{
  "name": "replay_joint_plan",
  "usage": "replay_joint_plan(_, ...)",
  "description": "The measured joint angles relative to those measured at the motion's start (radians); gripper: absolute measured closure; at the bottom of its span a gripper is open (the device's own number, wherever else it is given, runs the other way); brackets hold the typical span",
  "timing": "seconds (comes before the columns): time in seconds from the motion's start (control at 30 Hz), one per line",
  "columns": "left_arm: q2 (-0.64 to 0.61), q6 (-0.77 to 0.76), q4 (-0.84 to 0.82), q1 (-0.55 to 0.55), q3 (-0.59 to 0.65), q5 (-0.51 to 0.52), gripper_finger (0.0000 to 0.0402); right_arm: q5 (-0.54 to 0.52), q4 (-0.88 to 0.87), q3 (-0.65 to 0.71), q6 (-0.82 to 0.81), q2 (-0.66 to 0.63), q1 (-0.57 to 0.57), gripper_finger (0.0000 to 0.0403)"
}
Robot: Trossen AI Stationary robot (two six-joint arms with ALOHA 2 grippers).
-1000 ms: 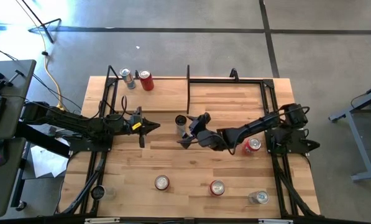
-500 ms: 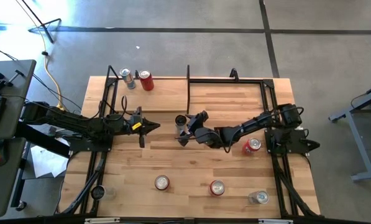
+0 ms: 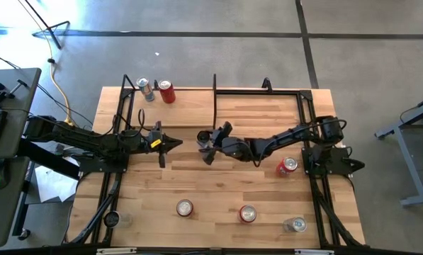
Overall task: Place canned beverage on shelf
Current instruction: Put the top white yellow soda can on the shelf
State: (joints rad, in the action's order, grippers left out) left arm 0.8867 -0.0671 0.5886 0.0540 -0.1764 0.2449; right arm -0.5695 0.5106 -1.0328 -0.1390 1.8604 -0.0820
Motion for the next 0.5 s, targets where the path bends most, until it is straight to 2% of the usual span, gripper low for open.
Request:
replay_joint_plan(0.13, 0.0, 0.003, 0.0, 0.0, 0.0, 0.001, 0.0402, 0.136, -0.001, 0.001, 0.096, -0.035, 0.006, 0.0164)
replay_joint_plan(0.27, 0.0, 0.008, -0.001, 0.0, 0.0, 0.001, 0.0402, 0.303, -0.059, -0.054, 0.174, -0.113, 0.052, 0.0164)
replay_joint_plan(0.37, 0.0, 0.009, -0.005, 0.0, 0.0, 0.001, 0.0402, 0.402, -0.154, -0.136, 0.237, -0.151, 0.123, 0.0164)
replay_joint_plan(0.5, 0.0, 0.008, -0.006, 0.0, 0.0, 0.001, 0.0401, 0.563, -0.354, -0.313, 0.316, -0.146, 0.238, 0.0164)
